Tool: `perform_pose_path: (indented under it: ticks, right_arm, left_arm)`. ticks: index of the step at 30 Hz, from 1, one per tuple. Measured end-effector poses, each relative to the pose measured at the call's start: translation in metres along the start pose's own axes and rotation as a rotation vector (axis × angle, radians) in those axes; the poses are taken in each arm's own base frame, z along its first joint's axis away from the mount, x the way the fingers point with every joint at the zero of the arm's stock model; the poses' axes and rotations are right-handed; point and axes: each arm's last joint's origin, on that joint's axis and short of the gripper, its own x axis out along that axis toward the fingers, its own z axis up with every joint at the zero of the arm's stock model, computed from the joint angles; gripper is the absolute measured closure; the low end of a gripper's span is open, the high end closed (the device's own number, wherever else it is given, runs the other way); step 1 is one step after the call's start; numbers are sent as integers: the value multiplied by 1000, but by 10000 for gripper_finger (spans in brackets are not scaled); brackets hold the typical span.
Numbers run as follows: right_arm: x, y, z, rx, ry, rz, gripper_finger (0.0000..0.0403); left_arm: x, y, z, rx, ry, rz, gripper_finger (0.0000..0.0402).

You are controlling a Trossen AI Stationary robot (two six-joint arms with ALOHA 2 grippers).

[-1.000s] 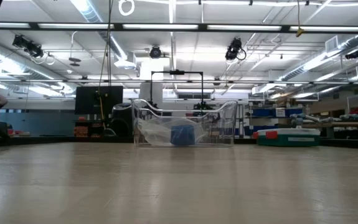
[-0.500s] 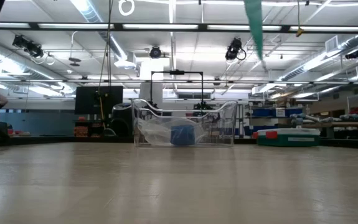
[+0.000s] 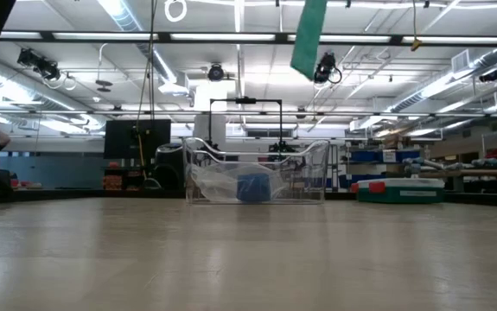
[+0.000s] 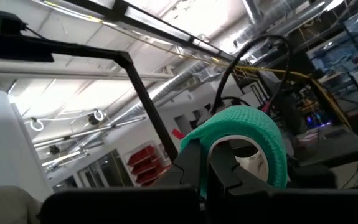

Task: Roll bandage
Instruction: Roll the sky blue bandage

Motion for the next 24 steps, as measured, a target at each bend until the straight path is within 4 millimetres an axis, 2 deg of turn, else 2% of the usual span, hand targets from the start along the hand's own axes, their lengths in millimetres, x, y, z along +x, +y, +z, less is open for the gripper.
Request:
perform_pose_path:
  ticks: [10, 19, 22, 24]
  right_arm:
    - [22, -7, -15, 32, -17, 25, 403]
    - [36, -9, -25, 29, -56, 24, 403]
    - [37, -8, -25, 26, -69, 27, 403]
    - [38, -7, -26, 26, -77, 27, 403]
  left_arm:
    - [8, 1, -5, -25, 48, -85, 184]
    - [8, 4, -8, 64, 56, 1, 186]
    - [8, 6, -9, 93, 62, 53, 218]
    - [8, 7, -9, 92, 56, 74, 266]
